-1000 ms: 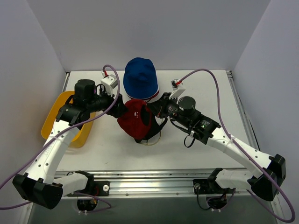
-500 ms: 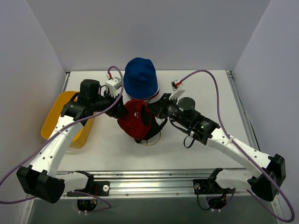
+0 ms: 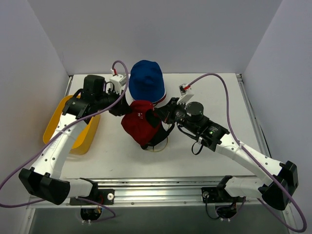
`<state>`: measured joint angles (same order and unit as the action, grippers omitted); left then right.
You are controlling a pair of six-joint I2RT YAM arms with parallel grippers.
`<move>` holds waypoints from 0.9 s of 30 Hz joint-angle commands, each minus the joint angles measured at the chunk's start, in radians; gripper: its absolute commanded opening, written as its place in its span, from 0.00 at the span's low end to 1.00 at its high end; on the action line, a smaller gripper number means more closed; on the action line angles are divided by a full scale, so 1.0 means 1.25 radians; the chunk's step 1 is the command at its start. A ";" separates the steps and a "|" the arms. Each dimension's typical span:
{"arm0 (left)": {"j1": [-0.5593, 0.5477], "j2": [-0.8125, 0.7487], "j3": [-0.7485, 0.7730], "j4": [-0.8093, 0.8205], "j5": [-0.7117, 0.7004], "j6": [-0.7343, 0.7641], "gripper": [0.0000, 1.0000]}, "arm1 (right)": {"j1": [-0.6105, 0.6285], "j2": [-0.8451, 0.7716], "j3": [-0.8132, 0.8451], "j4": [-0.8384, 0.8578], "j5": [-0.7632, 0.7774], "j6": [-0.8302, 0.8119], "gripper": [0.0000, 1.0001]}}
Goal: Stack the hats
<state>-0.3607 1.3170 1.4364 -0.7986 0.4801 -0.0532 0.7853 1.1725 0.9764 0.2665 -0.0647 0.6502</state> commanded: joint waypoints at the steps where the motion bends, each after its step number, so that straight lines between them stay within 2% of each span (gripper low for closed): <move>1: -0.008 0.013 0.096 -0.032 -0.018 -0.037 0.02 | -0.006 -0.019 -0.008 0.018 0.035 -0.011 0.00; 10: -0.050 0.094 0.185 -0.092 -0.043 -0.043 0.03 | -0.013 -0.067 -0.013 -0.046 0.107 0.019 0.00; 18: -0.066 0.171 0.220 -0.072 -0.005 -0.037 0.05 | -0.022 -0.113 -0.048 -0.088 0.163 0.034 0.00; 22: -0.071 0.202 0.230 -0.048 0.013 -0.042 0.16 | -0.023 -0.156 -0.099 -0.099 0.223 0.039 0.00; 23: -0.071 0.203 0.228 -0.037 0.024 -0.047 0.29 | -0.023 -0.160 -0.104 -0.106 0.250 0.038 0.00; 25: -0.071 0.202 0.208 -0.001 0.071 -0.049 0.36 | -0.023 -0.170 -0.117 -0.125 0.279 0.028 0.00; 26: -0.073 0.199 0.202 0.010 0.076 -0.054 0.45 | -0.024 -0.173 -0.121 -0.130 0.303 0.027 0.00; 27: -0.073 0.193 0.186 0.030 0.074 -0.058 0.50 | -0.024 -0.176 -0.126 -0.131 0.312 0.023 0.00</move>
<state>-0.4511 1.5730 1.6703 -0.8692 0.5152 -0.1085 0.7650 0.9855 0.8303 0.1116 0.1970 0.6880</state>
